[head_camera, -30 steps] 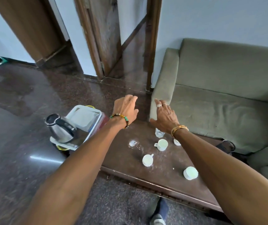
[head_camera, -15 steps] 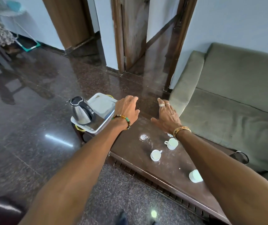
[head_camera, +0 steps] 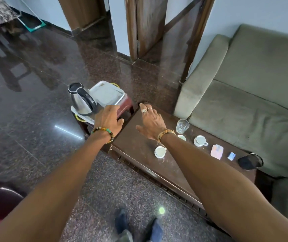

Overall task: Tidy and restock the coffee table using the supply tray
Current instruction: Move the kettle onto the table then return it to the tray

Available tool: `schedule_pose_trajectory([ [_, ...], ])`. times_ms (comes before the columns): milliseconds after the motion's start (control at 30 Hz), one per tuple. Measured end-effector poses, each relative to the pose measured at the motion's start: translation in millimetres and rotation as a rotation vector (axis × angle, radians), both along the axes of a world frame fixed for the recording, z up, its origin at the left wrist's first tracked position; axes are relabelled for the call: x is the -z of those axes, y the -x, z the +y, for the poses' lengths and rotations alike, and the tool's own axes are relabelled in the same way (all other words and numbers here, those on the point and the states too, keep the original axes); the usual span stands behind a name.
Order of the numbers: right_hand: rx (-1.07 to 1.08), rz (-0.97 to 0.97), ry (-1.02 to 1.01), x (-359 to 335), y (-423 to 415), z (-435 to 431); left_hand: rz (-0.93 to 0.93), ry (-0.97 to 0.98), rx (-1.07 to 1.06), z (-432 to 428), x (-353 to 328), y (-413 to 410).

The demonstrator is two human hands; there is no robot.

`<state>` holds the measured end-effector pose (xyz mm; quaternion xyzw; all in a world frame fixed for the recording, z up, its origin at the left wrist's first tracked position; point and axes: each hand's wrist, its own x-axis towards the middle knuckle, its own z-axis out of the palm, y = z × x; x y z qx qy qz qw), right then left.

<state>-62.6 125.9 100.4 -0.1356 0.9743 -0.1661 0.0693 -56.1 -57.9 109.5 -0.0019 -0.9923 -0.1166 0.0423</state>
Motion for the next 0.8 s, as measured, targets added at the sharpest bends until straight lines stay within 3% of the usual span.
schedule_pose_trajectory([
  [400, -0.157, -0.034, 0.016, 0, 9, -101, -0.069, -0.085, -0.295, -105, 18, -27],
  [800, -0.245, -0.020, -0.008, -22, 62, -226, -0.080, -0.119, -0.381, -232, -1, 15],
])
